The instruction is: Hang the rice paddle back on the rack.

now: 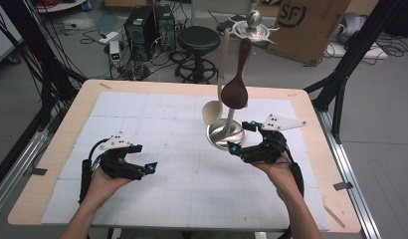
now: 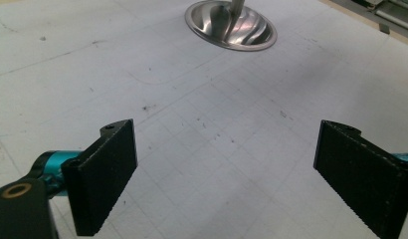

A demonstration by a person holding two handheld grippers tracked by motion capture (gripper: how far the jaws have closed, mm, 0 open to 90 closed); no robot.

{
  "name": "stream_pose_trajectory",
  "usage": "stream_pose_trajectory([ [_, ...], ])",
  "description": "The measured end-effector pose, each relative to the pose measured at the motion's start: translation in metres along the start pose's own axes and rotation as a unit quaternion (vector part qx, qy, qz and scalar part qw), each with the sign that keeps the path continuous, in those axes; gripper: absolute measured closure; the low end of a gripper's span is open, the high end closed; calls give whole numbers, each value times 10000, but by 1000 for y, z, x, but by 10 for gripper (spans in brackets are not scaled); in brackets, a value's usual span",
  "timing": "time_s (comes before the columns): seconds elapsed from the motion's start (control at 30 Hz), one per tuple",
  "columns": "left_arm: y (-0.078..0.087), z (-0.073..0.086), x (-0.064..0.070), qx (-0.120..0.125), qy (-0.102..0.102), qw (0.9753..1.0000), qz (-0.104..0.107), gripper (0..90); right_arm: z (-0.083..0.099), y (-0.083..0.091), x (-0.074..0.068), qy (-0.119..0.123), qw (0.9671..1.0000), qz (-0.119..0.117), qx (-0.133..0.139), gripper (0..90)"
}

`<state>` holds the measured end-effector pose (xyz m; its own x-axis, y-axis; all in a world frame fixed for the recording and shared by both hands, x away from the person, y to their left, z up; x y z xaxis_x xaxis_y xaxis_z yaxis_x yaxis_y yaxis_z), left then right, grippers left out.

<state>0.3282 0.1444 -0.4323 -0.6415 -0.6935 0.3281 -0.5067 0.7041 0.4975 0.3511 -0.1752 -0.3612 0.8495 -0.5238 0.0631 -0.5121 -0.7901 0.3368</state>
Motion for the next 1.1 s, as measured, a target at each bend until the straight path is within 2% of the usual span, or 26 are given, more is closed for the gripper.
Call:
stream_pose_trajectory([
  [0.23, 2, 0, 0, 32, 23, 10000, 0, 92, 15, -5, -5, -121, 9999, -38, -104, 83],
  [0.37, 3, 0, -1, 24, 20, 10000, -7, 84, 23, -7, -5, -153, 9997, 32, -203, 19],
  [0.6, 5, 1, -4, 33, 43, 10000, -33, 69, 39, -7, -4, -299, 9990, 63, -340, 4],
  [0.83, 7, 2, -4, 67, 89, 9999, -43, 46, 54, -2, -1, -470, 9981, 152, -377, 4],
  [1.1, 7, 3, -4, 37, 68, 10000, -41, 32, 71, 6, 0, -543, 9972, 244, -455, 4],
])
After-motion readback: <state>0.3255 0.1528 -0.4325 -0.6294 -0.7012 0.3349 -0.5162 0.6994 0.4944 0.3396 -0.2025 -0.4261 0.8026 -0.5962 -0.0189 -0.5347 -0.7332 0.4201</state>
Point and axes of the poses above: each handheld gripper's, and its own axes: y roughly backward along the jaws, z roughly out of its underside, x roughly to its right, the point moved 7 cm from there along -y, roughly forward along the jaws, and after that the axes turned 10 degrees about y, right-handed, at the moved point
